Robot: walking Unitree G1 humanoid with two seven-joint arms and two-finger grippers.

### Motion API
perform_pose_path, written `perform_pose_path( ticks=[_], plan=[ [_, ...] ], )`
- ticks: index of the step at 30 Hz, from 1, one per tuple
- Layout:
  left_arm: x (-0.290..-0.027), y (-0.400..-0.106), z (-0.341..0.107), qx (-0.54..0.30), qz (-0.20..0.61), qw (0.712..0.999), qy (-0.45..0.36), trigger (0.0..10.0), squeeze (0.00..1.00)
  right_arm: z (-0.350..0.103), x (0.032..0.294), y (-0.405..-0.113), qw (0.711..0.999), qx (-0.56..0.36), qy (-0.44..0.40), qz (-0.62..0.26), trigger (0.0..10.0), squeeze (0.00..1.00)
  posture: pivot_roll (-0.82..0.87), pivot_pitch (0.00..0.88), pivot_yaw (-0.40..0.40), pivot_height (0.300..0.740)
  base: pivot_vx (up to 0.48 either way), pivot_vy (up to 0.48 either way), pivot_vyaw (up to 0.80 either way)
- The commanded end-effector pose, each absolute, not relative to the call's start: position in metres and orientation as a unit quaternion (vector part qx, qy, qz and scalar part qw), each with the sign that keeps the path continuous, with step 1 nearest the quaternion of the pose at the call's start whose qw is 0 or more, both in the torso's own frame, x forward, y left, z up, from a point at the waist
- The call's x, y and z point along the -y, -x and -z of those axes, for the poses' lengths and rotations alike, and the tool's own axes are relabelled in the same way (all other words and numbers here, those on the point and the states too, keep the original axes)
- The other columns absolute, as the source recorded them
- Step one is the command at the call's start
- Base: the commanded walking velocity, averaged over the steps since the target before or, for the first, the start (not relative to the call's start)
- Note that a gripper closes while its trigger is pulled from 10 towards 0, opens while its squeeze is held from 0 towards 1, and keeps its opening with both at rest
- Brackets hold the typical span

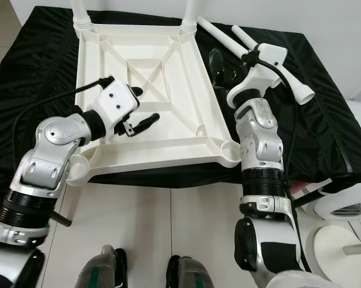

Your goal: Building children table

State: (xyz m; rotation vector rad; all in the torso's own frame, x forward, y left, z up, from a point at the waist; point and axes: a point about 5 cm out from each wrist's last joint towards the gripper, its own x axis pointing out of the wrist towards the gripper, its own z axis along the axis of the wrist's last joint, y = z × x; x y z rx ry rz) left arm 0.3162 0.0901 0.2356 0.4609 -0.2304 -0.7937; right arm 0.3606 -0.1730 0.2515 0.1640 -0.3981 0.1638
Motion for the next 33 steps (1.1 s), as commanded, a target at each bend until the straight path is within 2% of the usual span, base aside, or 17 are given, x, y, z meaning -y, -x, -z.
perform_pose_path(
  ticks=[1,2,4,5,7,10,20,21,22,23,25,27,32,33],
  plan=[
    [-0.099,-0.326,-0.241,0.134,0.267,0.939,-0.169,10.0,0.0,-0.249,0.178,-0.356,0.973,0.213,-0.063,-0.065,10.0,0.0,0.05,0.077,-0.121,0.74,0.0,0.0,0.0],
    [-0.099,-0.326,-0.241,0.134,0.267,0.939,-0.169,10.0,0.0,-0.249,0.178,-0.356,0.973,0.213,-0.063,-0.065,10.0,0.0,0.05,0.077,-0.121,0.74,0.0,0.0,0.0],
    [-0.104,-0.328,-0.243,0.143,0.202,0.964,-0.095,10.0,0.0,-0.242,0.182,-0.351,0.974,0.215,-0.045,-0.05,10.0,0.0,0.05,0.069,-0.121,0.74,0.0,0.0,0.0],
    [-0.104,-0.328,-0.243,0.143,0.202,0.964,-0.095,10.0,0.0,-0.242,0.182,-0.351,0.974,0.215,-0.045,-0.05,10.0,0.0,0.05,0.069,-0.121,0.74,0.0,0.0,0.0],
    [-0.112,-0.33,-0.236,0.125,0.166,0.977,-0.035,10.0,0.0,-0.232,0.183,-0.346,0.976,0.206,-0.051,-0.054,10.0,0.0,0.05,0.067,-0.12,0.74,0.0,0.0,0.0],
    [-0.121,-0.329,-0.234,0.131,0.118,0.983,-0.052,10.0,0.0,-0.221,0.184,-0.339,0.976,0.203,-0.062,-0.054,10.0,0.0,0.05,0.058,-0.124,0.74,0.0,0.0,0.0],
    [-0.13,-0.325,-0.233,0.163,0.069,0.983,-0.057,10.0,0.0,-0.205,0.182,-0.329,0.977,0.202,-0.048,-0.05,10.0,0.0,0.05,0.041,-0.11,0.74,0.0,0.0,0.0],
    [-0.135,-0.321,-0.229,0.17,0.034,0.982,-0.069,10.0,0.0,-0.201,0.18,-0.323,0.977,0.204,-0.039,-0.051,10.0,0.0,0.05,0.026,-0.097,0.74,0.0,0.0,0.0],
    [-0.135,-0.321,-0.229,0.17,0.034,0.982,-0.069,10.0,0.0,-0.201,0.18,-0.323,0.977,0.204,-0.039,-0.051,10.0,0.0,0.05,0.026,-0.097,0.74,0.0,0.0,0.0],
    [-0.144,-0.317,-0.217,0.159,-0.008,0.985,-0.064,10.0,0.0,-0.192,0.177,-0.314,0.978,0.199,-0.036,-0.057,10.0,0.0,0.06,0.023,-0.088,0.74,0.0,0.0,0.0],
    [-0.144,-0.317,-0.217,0.159,-0.008,0.985,-0.064,10.0,0.0,-0.192,0.177,-0.314,0.978,0.199,-0.036,-0.057,10.0,0.0,0.06,0.023,-0.088,0.74,0.0,0.0,0.0],
    [-0.154,-0.316,-0.2,0.123,-0.026,0.991,-0.042,10.0,0.0,-0.18,0.176,-0.309,0.982,0.183,-0.026,-0.047,10.0,0.0,0.06,0.014,-0.076,0.74,0.0,0.0,0.0],
    [-0.16,-0.313,-0.197,0.119,-0.034,0.992,-0.039,10.0,0.0,-0.177,0.175,-0.306,0.982,0.184,-0.012,-0.049,10.0,0.0,0.06,0.005,-0.073,0.74,0.0,0.0,0.0],
    [-0.161,-0.312,-0.196,0.115,-0.029,0.993,-0.019,10.0,0.0,-0.176,0.173,-0.304,0.981,0.185,-0.008,-0.054,10.0,0.0,0.06,0.004,-0.077,0.74,0.0,0.0,0.0]
  ],
)
